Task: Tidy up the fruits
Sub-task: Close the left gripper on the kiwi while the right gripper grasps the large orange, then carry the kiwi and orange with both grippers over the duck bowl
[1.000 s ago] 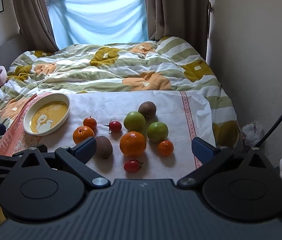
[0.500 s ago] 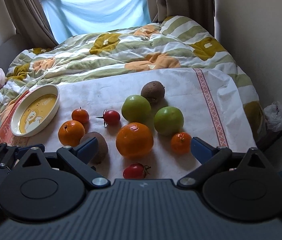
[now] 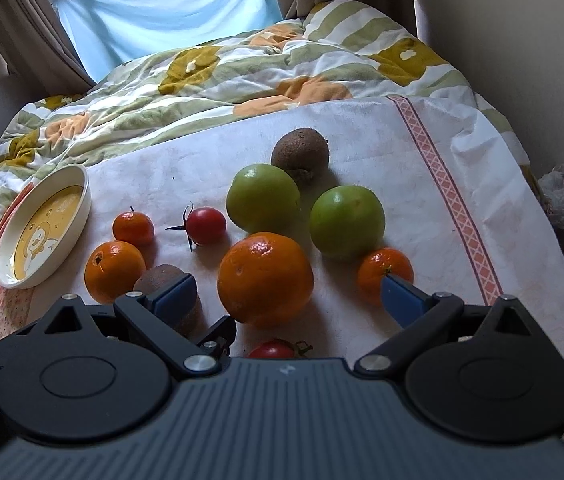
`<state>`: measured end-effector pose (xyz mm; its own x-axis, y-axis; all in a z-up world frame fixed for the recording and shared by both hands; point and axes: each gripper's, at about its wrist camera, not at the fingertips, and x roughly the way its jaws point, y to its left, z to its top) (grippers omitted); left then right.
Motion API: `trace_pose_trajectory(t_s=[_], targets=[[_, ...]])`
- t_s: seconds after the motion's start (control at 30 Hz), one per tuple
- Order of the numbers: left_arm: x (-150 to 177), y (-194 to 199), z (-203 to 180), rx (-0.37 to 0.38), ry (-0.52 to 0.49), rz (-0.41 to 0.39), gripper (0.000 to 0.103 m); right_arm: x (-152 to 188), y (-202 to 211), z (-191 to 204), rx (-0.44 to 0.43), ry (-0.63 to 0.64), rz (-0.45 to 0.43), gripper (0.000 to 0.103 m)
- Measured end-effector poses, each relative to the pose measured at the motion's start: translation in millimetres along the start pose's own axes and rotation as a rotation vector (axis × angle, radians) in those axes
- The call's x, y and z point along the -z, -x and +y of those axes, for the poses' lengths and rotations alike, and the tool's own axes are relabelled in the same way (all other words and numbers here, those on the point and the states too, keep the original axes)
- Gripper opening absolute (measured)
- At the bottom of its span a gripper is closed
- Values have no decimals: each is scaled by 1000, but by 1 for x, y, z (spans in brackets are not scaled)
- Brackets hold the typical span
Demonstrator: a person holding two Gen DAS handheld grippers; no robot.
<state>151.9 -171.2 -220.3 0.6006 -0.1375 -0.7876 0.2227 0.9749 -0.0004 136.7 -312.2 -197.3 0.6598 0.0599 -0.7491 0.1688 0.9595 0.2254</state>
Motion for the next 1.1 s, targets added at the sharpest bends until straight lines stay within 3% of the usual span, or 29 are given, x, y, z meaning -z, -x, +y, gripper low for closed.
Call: trace_pose_trajectory(t_s=[0.13,0.43,0.73,0.9,1.1], targets=[[-7,-6,5,0,77,19,83,-3,-8,-5,-6,-55,12,103],[-5,-8,2,-30,14,-2,61,-7,-17,2,-11,-68,8,103],[-4,-7,7,5,-31,4,61,-2,-31,8,-8,-75,46,102],[-6,-7,9,15,-37,9,61,-2,-39,10,-12,-78,66,87],[-8,-8,9,24,-31,14,61,-1,-41,10,-9,-74,77,78]])
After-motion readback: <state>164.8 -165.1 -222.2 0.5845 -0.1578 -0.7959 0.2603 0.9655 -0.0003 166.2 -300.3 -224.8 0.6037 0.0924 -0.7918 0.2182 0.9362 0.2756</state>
